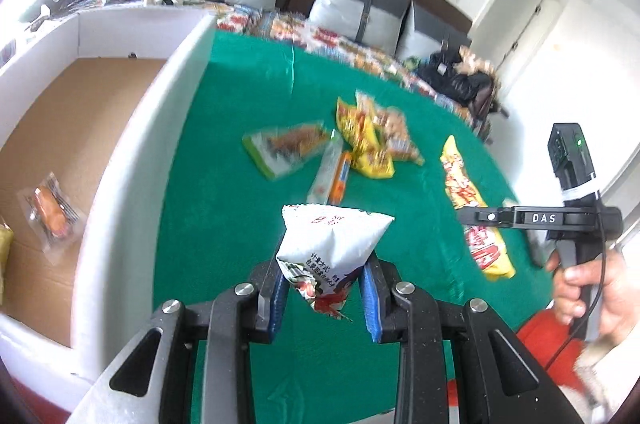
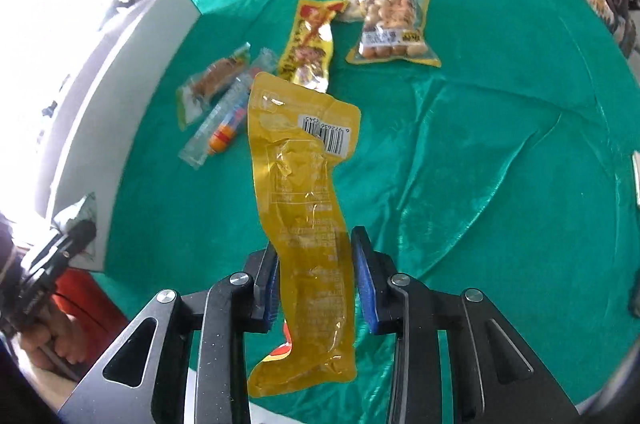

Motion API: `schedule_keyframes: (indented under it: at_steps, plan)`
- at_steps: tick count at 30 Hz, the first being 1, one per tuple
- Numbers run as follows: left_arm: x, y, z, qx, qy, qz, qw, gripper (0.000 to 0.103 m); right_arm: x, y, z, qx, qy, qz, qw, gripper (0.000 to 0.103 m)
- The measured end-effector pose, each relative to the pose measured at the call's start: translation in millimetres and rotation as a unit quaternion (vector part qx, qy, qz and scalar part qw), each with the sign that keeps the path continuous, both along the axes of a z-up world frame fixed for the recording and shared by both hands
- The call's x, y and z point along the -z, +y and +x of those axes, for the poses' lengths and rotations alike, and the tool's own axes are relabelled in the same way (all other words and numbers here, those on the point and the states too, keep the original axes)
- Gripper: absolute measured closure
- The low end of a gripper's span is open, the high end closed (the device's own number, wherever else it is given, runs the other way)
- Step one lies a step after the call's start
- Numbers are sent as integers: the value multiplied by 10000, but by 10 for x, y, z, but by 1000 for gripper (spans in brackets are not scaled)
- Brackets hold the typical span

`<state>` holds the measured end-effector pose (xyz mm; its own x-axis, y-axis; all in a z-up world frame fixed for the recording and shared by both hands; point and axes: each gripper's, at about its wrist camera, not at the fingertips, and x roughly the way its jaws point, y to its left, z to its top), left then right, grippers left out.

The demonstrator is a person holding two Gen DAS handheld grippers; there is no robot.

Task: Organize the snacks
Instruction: 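Carry both packets over the white box and open both tools to release them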

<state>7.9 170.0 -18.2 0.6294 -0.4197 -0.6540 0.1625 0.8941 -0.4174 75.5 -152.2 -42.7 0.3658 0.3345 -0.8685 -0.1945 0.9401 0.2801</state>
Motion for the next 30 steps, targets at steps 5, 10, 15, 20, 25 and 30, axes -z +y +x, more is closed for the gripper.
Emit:
schedule_keyframes:
  at_steps: [5, 10, 15, 20, 25, 30]
  plan:
    - [-468, 593, -1, -681, -280, 88, 9972, 72, -681, 910, -50, -735, -484, 884, 9922, 70]
    - [-587, 1320, 32, -1459, -149, 705, 9867, 73, -1111, 2154, -46, -1694, -581, 1628, 9703, 69]
    - [-278, 1813, 54, -1945, 307, 1376, 9707, 67, -915, 3107, -18, -2190, -614, 1617, 9603, 60]
    - [-27, 2030, -174, -2422, 471, 1472, 9578, 25, -544, 3079, -46, -2149, -426, 1507, 9640, 40]
    - [-206, 1713, -239, -2316, 134, 1314, 9638, 23, -410, 2182, 47, -1691, -1269, 590, 9756, 30]
    - [-477, 800, -169, -1300, -310, 1226, 9834, 8, 251, 925, 154, -883, -1419, -1117, 9796, 29]
